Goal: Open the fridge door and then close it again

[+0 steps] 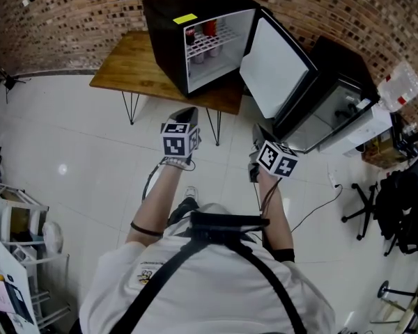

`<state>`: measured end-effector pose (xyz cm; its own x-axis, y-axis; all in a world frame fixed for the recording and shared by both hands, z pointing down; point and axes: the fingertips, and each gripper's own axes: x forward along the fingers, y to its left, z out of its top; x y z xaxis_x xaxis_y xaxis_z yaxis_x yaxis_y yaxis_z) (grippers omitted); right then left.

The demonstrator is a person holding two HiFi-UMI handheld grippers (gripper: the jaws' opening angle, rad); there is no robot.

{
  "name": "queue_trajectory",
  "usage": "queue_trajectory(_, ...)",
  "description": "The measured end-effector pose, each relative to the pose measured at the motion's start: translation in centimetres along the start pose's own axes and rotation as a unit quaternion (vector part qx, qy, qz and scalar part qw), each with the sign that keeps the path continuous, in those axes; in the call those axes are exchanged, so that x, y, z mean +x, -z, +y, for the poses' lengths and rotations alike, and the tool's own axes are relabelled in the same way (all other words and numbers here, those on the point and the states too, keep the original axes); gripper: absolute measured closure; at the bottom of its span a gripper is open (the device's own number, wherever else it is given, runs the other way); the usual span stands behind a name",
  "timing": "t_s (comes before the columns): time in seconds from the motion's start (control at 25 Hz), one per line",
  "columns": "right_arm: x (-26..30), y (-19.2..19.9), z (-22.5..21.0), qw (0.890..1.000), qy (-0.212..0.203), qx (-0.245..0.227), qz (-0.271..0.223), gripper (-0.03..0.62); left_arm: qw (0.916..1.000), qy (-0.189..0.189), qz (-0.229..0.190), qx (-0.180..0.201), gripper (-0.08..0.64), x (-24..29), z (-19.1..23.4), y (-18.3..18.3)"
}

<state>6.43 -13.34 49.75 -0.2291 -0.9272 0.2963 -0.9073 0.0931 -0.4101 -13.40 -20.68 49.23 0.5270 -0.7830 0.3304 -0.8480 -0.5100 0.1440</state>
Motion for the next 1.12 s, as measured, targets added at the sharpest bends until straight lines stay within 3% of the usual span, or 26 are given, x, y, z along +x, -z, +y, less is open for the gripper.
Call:
queue_trajectory(0.8,0.3,-0.6,-3.1,1.0,0.004,0.01,-0.013,0.564,0.9999,0.001,-0.004,-0.015,0.56,1.1,-0.2,0.2)
queue_trajectory(0.92,0.9,-0.5,-5.1,0.999,0.003,0.033,-0.004,0.426,0.9997,0.0,-0.009,-0.022,0.558,1.5,-0.1,0.2)
queue_trajectory(1.12,1.7,-1.5,-9.7,0.999,0.037,0.034,-0.001,0.364,0.9996,0.001,-0.011,-0.027,0.56,2.7,0.0,0.2)
